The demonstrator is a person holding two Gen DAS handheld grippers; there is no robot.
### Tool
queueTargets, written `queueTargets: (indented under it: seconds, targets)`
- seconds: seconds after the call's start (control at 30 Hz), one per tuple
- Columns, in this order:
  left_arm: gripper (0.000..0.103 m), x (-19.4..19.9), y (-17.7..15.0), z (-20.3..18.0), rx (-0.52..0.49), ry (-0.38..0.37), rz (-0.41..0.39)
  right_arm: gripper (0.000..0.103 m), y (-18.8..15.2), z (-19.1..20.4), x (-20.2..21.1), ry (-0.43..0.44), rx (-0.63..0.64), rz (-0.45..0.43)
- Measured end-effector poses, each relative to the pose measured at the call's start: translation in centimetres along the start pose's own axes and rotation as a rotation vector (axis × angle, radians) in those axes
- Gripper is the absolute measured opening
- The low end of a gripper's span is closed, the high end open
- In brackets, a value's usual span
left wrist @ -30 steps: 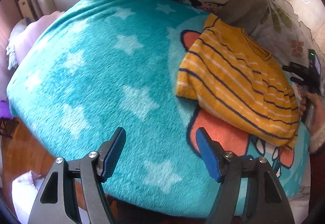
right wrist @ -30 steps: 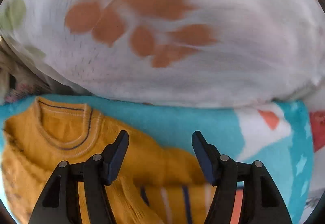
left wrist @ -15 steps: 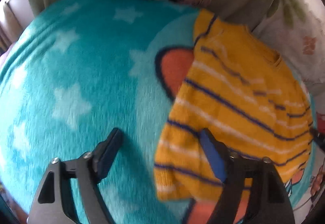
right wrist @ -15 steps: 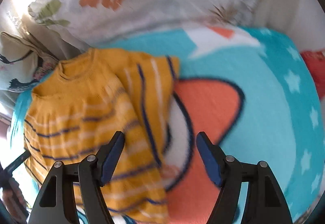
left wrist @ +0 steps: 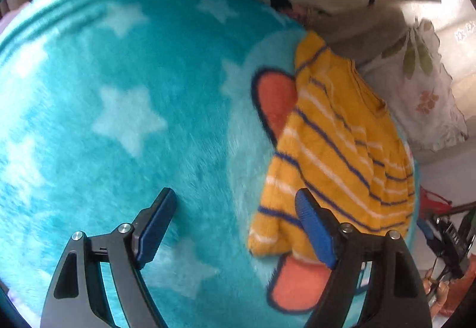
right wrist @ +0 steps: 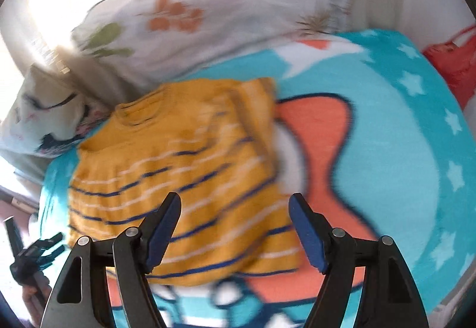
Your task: Fold small clothes
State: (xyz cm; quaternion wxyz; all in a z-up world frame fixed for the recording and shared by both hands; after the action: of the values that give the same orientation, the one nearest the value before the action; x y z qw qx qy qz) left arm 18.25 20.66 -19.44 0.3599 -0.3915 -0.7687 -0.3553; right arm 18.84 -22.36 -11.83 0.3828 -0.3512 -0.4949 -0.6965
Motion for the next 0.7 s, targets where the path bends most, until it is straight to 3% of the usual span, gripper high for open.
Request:
queueTargets:
  seconds: [0.07,0.3,0.33,0.4,0.43,0.53,0.7]
  targets:
    - [0.083,0.0,-0.2,-0.8,-0.029,-0.021,-0.009,0.080,-0.4,3.8,-0.9,0.042,0.063,0.038]
    - [0.082,-1.6,-1.0,-3.0,0.055,-0.283,0.053,0.080,-1.8,17.1,-5.3,0.105,0.318,0.136]
    - [0.077,-1.5,-1.4,-3.3,0.078,-0.329,0.068,0.080,-1.8,18.3,-6.0,0.101,0.333,0.153]
    - [0.027,-1.8,-1.9,-3.3,0.094,-0.361,0.103,0.080,-1.9,20.6,-7.6,0.101,0.359,0.197]
    - [0.019,-2.0,-2.2,-3.0,0.099,-0.353,0.124,0.080,-1.8,21.5,-8.2,0.098,0.371,0.210]
    - [0.018,-2.0,-2.5,-2.2,0.149,-0.397,0.131,0.080,-1.7,24.3,-9.7,0.062,0.430,0.231]
    - [0.018,-1.0,-2.9,-2.1,0.148,-0.442,0.137,0.080,-1.5,28.3,-11.9,0.022,0.486,0.281]
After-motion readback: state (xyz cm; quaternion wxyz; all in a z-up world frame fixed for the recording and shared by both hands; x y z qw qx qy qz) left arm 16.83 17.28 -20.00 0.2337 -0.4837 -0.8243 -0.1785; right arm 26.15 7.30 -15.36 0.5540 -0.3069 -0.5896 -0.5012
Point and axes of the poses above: each gripper's, at about its wrist camera, not at the fingertips, and x roughly against the way its jaws point, z to its left, y to its top, the point moved 6 cm from there along -x, roughly the way its jaws point, and after that the axes turned 4 degrees about -y, right-handed, at the moved point
